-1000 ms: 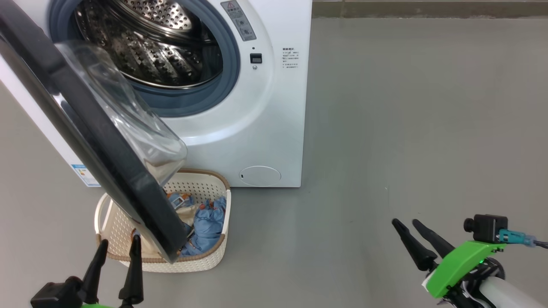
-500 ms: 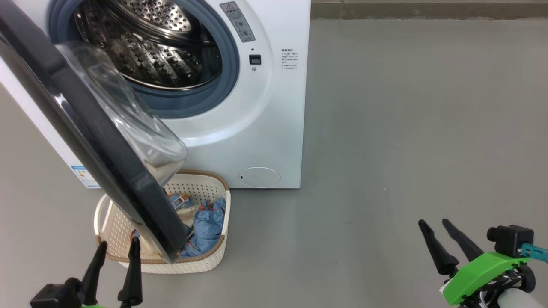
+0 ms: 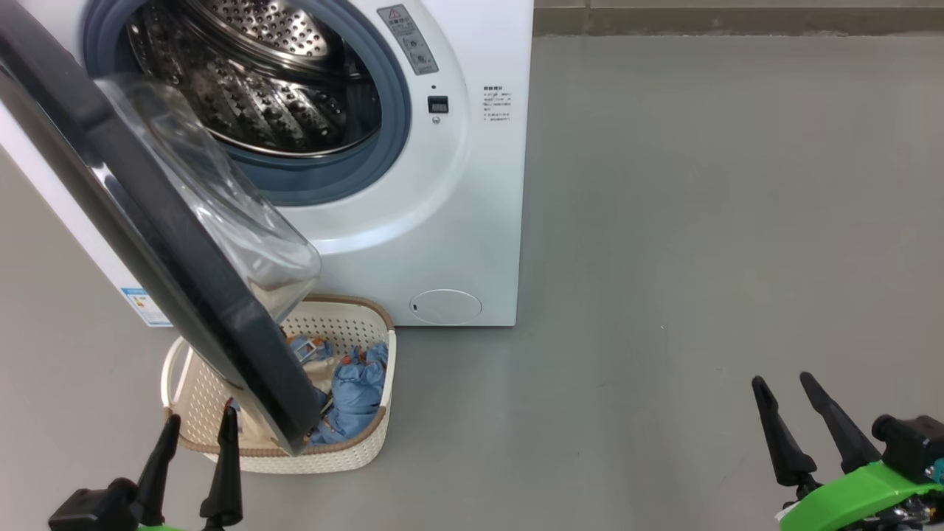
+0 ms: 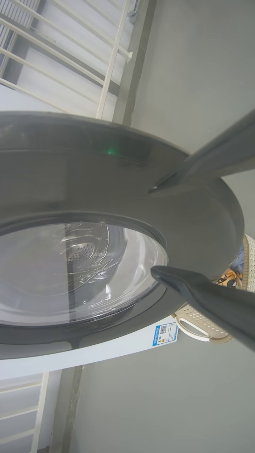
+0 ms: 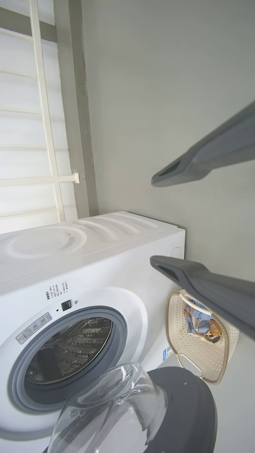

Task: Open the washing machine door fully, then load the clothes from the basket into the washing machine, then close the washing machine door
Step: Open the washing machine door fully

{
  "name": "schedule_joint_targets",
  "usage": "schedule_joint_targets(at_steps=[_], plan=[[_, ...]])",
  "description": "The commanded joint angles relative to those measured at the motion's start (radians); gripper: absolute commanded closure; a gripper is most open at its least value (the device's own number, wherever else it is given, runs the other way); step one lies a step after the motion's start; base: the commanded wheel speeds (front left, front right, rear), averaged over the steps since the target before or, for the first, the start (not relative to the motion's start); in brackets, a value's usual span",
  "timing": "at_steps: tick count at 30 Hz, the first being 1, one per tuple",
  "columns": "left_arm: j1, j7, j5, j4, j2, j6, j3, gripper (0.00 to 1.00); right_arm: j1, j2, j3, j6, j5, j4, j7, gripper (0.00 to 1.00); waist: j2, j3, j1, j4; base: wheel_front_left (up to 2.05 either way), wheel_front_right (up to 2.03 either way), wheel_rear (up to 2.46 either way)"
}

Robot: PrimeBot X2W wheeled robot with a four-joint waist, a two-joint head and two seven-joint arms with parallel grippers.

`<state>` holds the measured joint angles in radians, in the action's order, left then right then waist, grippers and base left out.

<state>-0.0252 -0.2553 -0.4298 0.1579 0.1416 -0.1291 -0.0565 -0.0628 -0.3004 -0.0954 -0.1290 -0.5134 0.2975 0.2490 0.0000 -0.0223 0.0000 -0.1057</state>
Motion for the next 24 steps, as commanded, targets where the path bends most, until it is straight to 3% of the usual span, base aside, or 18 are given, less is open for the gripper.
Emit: schedule_joint_targets(at_steps=[1, 14, 15, 16, 18, 24], plan=[[0.02, -0.006, 0.014, -0.029, 0.015, -0.002, 0.039, 0.0, 0.018, -0.001, 0.005, -0.002, 0.021, -0.026, 0.013, 0.0, 0.0, -0.002, 0.0, 0.001, 0.0, 0.0, 0.0], [0.035, -0.006, 0.001, -0.011, 0.006, -0.002, 0.057, 0.0, 0.047, 0.04, 0.051, -0.002, 0.043, -0.001, 0.013, 0.0, 0.0, -0.004, 0.0, -0.005, 0.0, 0.0, 0.0], [0.037, -0.006, -0.001, -0.013, 0.006, -0.002, 0.062, 0.06, 0.048, 0.041, 0.051, -0.002, 0.043, -0.001, 0.013, 0.0, 0.0, -0.004, 0.0, -0.006, 0.0, 0.0, 0.0], [0.04, -0.006, -0.004, -0.016, 0.004, -0.002, 0.071, 0.54, 0.049, 0.041, 0.051, -0.002, 0.043, -0.002, 0.013, 0.0, 0.0, -0.003, 0.0, -0.006, 0.0, 0.0, 0.0], [0.048, -0.006, -0.009, -0.03, -0.001, -0.002, 0.099, 1.0, 0.05, 0.042, 0.052, -0.002, 0.043, -0.002, 0.013, 0.0, 0.0, -0.001, 0.0, -0.008, 0.0, 0.0, 0.0], [0.094, -0.006, 0.005, -0.185, -0.027, -0.002, 0.243, 1.0, 0.05, 0.038, 0.055, -0.002, 0.05, -0.009, 0.013, 0.0, 0.0, -0.004, 0.0, -0.009, 0.0, 0.0, 0.0]])
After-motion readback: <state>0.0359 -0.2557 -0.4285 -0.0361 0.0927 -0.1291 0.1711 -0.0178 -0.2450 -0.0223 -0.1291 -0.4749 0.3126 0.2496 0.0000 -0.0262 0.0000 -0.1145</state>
